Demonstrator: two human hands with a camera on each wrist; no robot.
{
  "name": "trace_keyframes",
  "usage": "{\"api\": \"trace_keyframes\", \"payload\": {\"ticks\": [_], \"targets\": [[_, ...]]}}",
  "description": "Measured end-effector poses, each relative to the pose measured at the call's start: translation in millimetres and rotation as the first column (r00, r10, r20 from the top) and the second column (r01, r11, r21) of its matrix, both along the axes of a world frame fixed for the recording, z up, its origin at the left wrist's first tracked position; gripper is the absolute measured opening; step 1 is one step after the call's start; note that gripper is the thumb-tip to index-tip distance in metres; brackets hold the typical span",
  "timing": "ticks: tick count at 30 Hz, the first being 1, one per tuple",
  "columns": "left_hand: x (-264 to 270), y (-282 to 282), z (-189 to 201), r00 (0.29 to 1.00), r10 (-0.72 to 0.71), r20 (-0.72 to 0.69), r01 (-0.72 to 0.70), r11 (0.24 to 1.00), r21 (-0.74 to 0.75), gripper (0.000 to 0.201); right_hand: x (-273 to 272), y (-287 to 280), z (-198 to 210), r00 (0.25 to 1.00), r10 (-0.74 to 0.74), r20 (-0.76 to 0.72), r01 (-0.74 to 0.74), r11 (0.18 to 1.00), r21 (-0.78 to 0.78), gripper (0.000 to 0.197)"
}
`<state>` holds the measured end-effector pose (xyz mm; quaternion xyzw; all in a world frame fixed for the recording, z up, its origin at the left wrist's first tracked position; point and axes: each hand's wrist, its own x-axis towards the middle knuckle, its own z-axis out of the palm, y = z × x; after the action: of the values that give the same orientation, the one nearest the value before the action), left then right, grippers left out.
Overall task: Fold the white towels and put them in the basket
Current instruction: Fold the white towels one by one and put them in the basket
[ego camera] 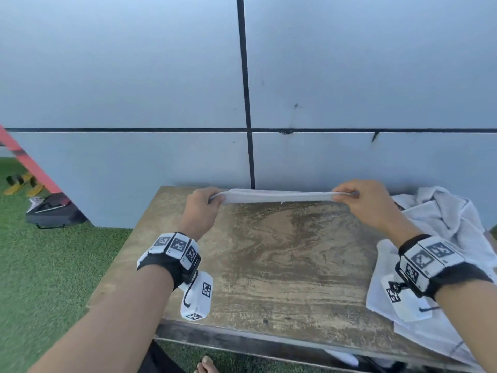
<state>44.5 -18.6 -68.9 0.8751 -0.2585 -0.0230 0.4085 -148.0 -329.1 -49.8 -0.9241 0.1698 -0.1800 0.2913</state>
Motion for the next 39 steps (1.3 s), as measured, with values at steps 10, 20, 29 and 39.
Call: {"api": "trace_keyframes", "payload": {"ticks": [10, 20, 29, 39], "targets": [[-76, 74, 1, 0.992, -0.115, -0.052, 0.122, 0.98, 0.158, 0.033, -84, 49, -19, 0.964, 0.184, -0.189, -0.18, 0.983, 0.039, 0.015], [-114, 118, 15, 0.976, -0.178, -0.127, 0.201, 0.961, 0.191, 0.02, -143, 89, -1, 0.95, 0.228, -0.215, -0.216, 0.973, 0.079, 0.018], [-137, 146, 19, 0.905, -0.219, -0.364, 0.335, 0.895, 0.296, 0.012, -179, 117, 12, 0.839, 0.295, -0.457, -0.165, 0.939, 0.303, 0.026], [-138, 144, 6, 0.885, -0.168, -0.434, 0.28, 0.937, 0.208, 0.014, -169, 124, 7, 0.824, 0.313, -0.473, -0.079, 0.889, 0.451, 0.025]]}}
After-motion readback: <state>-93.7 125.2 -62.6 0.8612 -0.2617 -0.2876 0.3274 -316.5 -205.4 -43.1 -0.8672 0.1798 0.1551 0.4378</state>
